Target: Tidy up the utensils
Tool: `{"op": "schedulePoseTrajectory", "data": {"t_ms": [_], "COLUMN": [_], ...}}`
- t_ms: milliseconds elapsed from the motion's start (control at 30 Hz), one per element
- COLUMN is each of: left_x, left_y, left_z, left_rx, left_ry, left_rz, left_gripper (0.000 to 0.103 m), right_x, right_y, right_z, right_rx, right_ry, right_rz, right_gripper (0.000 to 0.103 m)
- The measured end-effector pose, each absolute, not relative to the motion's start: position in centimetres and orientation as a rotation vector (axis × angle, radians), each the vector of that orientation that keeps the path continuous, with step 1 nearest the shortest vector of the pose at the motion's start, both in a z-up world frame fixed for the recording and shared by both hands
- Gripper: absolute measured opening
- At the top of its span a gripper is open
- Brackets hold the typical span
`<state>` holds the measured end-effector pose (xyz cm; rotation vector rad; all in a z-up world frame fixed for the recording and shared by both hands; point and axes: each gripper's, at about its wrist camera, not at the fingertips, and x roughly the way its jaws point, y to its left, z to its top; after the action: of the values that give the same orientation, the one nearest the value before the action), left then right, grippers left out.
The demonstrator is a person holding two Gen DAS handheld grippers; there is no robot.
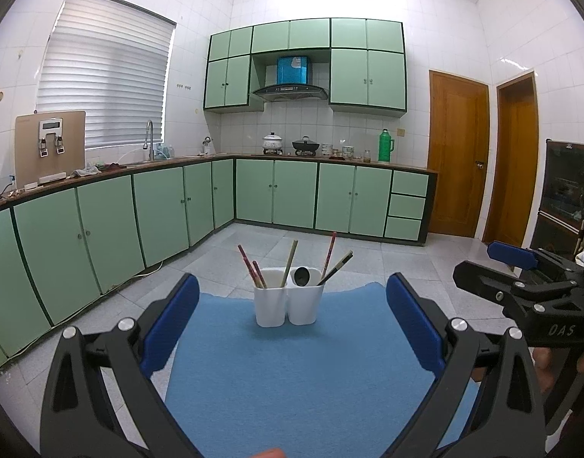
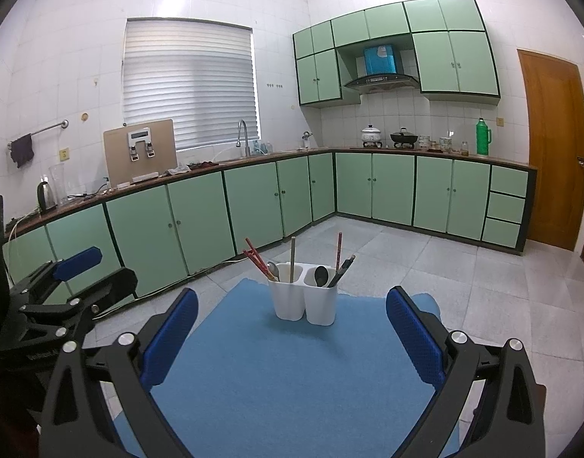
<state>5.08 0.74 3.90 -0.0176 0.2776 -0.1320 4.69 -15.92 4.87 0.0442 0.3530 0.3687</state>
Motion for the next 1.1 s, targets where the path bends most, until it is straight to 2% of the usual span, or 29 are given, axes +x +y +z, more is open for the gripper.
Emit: {"op": "schedulePoseTrajectory", "data": {"t_ms": [1100], "left_x": [4.87], "left_y": [1.16], "left_z": [3.93], "left_rx": [-0.013], "left_ry": [0.284], "left_rz": [-0.128], "left_gripper": [0.096], "right_x": [4.84], "right_y": [-15.45], "right_z": [4.46], "right_rx": [0.044], "right_ry": [0.360], "right_rz": [0.372], "right_gripper": [0.097]}}
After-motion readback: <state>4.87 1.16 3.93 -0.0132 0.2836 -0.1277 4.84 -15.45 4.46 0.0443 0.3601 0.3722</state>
